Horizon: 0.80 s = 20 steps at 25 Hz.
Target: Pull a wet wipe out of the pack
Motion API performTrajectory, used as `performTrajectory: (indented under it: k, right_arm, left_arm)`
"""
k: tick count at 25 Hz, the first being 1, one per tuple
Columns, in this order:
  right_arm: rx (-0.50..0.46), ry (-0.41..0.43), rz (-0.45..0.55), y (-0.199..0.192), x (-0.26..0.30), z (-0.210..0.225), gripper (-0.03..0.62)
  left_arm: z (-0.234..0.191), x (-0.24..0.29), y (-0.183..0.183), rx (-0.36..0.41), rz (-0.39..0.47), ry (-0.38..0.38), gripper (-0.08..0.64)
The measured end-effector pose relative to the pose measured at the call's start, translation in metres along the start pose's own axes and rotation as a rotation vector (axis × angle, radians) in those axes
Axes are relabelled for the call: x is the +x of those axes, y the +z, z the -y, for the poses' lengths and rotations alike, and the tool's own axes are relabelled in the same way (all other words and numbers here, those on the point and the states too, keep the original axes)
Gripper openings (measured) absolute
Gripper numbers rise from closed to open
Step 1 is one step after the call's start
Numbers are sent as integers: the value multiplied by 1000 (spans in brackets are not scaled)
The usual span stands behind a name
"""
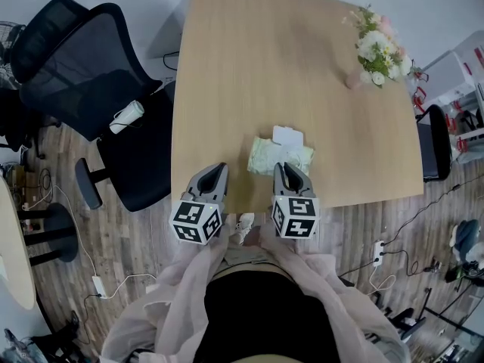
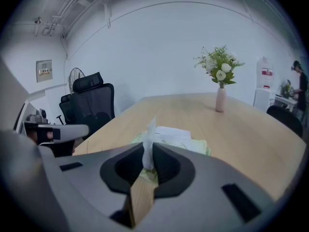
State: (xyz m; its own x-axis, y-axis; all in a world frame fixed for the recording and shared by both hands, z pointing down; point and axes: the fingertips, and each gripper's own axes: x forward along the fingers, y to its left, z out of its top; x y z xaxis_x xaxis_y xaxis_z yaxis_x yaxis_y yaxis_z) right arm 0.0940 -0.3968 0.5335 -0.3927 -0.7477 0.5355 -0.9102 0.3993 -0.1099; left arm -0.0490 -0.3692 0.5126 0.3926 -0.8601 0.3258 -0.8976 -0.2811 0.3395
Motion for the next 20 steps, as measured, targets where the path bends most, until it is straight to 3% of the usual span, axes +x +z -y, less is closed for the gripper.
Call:
performTrajectory:
  k: [20]
  right_arm:
    - [48,-36,33,-5,-18,10,17]
  left_arm:
    - [25,2,1,44,-8,-72,11]
